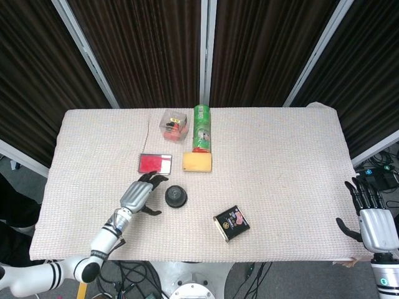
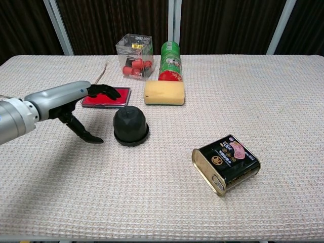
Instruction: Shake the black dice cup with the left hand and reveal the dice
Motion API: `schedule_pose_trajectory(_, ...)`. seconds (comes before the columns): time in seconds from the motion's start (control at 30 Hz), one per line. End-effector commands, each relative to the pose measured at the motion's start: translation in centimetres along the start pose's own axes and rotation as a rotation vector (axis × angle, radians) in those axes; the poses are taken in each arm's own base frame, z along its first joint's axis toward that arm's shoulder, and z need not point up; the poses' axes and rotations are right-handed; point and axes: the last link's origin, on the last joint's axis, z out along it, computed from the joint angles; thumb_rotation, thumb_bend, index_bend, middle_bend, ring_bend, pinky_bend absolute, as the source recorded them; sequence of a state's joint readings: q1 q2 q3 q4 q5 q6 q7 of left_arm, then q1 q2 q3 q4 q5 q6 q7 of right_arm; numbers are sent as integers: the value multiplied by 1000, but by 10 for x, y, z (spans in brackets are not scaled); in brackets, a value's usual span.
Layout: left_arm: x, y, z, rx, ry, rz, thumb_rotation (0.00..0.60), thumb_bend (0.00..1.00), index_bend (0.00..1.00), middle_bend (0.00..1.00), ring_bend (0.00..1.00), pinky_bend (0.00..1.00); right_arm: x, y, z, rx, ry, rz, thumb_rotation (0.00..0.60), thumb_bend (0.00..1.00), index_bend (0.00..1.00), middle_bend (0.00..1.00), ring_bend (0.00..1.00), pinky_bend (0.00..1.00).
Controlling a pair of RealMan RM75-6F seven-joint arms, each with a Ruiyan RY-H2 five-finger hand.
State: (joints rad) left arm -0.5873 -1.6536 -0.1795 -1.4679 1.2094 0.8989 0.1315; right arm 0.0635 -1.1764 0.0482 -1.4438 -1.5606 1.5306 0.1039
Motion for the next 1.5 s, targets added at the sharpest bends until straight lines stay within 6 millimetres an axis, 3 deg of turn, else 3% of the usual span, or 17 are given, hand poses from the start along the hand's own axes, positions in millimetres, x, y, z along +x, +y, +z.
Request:
schedule_pose_trajectory(0.03,-3,5,9,-3,-9,-6,600,23,162,139,13,105,0,1,0,-4,0,1,600,167,0,0,0,0)
schedule_pose_trajectory(0.67,-19,25,36,-39,-63,7,600,23,159,165,20,120,0,11,0,-28,0,8,600,167,0,0,0,0)
schedule_pose_trajectory(1.5,-30,19,46,-18,-51,106,600,34,160,243,54,141,2,15,-2,-44,-25,25,600,165,0,0,0,0)
